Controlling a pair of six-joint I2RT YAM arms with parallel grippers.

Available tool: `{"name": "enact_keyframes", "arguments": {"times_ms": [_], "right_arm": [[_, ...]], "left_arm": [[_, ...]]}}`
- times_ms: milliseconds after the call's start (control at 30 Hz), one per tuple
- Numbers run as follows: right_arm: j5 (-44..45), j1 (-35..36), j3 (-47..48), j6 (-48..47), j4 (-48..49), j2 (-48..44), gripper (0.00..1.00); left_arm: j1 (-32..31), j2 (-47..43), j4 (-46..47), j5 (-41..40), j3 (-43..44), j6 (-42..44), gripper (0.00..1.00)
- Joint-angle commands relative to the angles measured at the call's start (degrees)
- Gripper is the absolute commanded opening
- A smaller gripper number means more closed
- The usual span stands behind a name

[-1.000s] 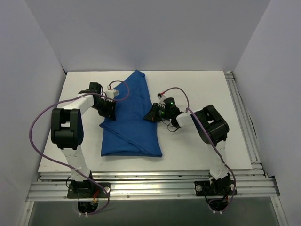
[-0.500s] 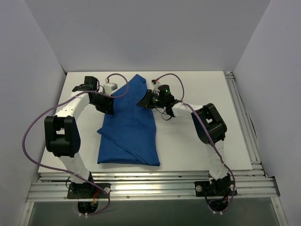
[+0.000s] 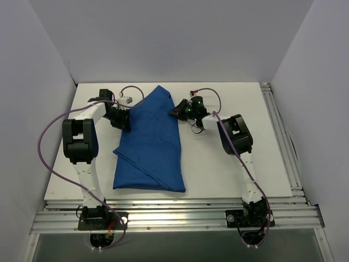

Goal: Prepare the surgical pack

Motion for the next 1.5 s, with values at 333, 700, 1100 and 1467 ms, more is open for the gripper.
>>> {"name": "enact_keyframes", "arguments": {"times_ms": [333, 700, 1100, 1467], "right_arm": [[7.0, -0.9, 13.9, -4.2, -10.4, -0.9, 0.10], [10.7, -0.9, 23.7, -9.8, -22.5, 3.9, 0.61], [6.8, -0.4, 29.2, -7.4, -16.9, 12.0, 0.31], [2.7, -1.6, 29.3, -7.4, -11.5, 7.7, 0.00]], "left_arm": [[3.2, -2.7, -0.9, 2.0, 14.2, -3.2, 0.54], [2.7, 8.8, -4.6, -1.9, 22.3, -5.5, 0.73], [1.3, 15.4, -5.8, 0.1, 29.3, -6.3, 0.60], [1.3, 16.7, -6.8, 6.4, 33.5, -5.8, 0.06]]}}
